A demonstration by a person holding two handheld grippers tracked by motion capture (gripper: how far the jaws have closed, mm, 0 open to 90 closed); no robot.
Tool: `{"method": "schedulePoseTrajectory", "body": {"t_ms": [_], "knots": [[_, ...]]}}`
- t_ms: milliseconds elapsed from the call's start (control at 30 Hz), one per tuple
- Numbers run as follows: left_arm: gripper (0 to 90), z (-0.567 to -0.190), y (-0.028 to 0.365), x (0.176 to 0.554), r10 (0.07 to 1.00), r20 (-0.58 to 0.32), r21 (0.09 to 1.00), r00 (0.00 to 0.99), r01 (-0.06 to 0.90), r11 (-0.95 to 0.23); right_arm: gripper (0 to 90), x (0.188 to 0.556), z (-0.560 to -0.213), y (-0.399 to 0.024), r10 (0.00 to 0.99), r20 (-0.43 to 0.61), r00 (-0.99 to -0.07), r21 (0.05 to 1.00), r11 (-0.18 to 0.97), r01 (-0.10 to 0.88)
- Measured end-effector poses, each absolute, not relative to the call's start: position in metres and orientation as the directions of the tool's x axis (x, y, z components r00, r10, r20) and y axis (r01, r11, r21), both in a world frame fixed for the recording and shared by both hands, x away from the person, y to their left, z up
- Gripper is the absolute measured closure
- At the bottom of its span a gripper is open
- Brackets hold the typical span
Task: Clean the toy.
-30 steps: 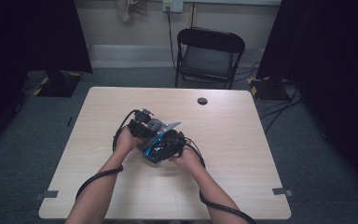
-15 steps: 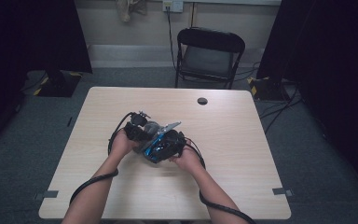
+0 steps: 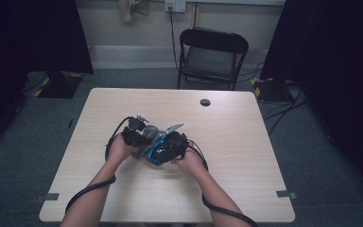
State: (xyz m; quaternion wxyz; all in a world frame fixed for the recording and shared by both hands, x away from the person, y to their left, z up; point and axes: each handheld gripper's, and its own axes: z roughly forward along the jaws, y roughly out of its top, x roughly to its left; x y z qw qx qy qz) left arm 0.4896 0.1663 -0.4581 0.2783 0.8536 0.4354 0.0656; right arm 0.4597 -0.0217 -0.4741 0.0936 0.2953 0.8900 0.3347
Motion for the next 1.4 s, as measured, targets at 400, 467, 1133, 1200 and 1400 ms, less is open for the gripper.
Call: {"method": "schedulePoseTrajectory", "body": {"t_ms": [400,467,1133,1200,1400], "knots": [[75.2,-0.458,0.175,0.477,0.786,-0.144,0.545,0.601,0.712,-0.444,8.5,0.460,-0.474,-0.021,0.589,0.031,-0.808,0.649,0.603,0.464],[75.2,-0.458,0.176,0.476,0.787,-0.144,0.544,0.600,0.712,-0.444,8.5,0.460,-0.474,-0.021,0.589,0.031,-0.807,0.648,0.603,0.465],[75.0,-0.457,0.199,0.449,0.787,-0.158,0.542,0.597,0.718,-0.436,8.5,0.460,-0.473,-0.021,0.591,0.030,-0.806,0.641,0.607,0.469],[74.8,-0.456,0.202,0.446,0.786,-0.157,0.544,0.598,0.717,-0.436,8.5,0.460,-0.473,-0.021,0.592,0.030,-0.806,0.641,0.607,0.469],[74.6,-0.454,0.210,0.437,0.791,-0.146,0.545,0.594,0.716,-0.437,8.5,0.461,-0.473,-0.020,0.589,0.029,-0.808,0.637,0.612,0.469]]}}
